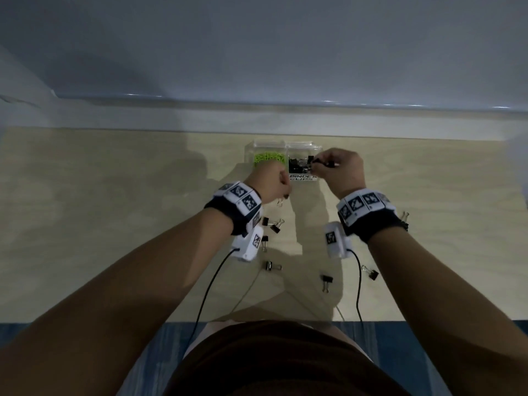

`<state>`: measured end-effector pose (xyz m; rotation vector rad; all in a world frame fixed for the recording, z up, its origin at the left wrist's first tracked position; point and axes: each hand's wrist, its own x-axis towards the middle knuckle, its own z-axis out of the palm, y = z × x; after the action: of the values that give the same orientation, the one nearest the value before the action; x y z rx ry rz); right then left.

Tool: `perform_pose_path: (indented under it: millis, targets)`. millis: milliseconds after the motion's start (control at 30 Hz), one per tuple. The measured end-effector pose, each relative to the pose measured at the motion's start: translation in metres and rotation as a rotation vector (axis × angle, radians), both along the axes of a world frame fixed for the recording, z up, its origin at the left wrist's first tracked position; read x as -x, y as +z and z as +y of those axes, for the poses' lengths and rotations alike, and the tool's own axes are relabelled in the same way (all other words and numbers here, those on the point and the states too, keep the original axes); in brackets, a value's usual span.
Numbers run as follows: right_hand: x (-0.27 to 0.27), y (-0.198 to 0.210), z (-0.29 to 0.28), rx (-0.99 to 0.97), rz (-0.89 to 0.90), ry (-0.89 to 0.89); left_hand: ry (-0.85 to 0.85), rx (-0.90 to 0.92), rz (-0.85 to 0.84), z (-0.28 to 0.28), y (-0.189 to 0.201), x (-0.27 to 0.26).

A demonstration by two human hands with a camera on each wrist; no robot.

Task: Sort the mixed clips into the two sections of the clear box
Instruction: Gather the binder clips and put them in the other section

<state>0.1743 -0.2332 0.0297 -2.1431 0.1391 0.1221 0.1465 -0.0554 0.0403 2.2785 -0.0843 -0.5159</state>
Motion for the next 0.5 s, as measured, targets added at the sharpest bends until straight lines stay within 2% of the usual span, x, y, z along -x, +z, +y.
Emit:
perform_pose_path:
  millis: [167, 233, 367, 500]
  targets:
    - [-0.024, -0.002, 0.004, 0.122, 0.012, 0.086, 0.093, -0.071, -0.174, -0.026, 0.019, -0.047]
    - [-0.020, -0.004, 0.000, 0.150, -0.012, 0.078, 0.064, -0.117, -0.194, -0.033, 0.019, -0.059]
    - [0.009, -0.014, -0.010, 0.086, -0.031, 0.050, -0.067, -0.170, -0.163, -0.037, 0.011, -0.067]
    - [0.052, -0.030, -0.001, 0.184, 0.006, 0.274, -0.142, -0.128, -0.226, -0.018, 0.007, -0.049]
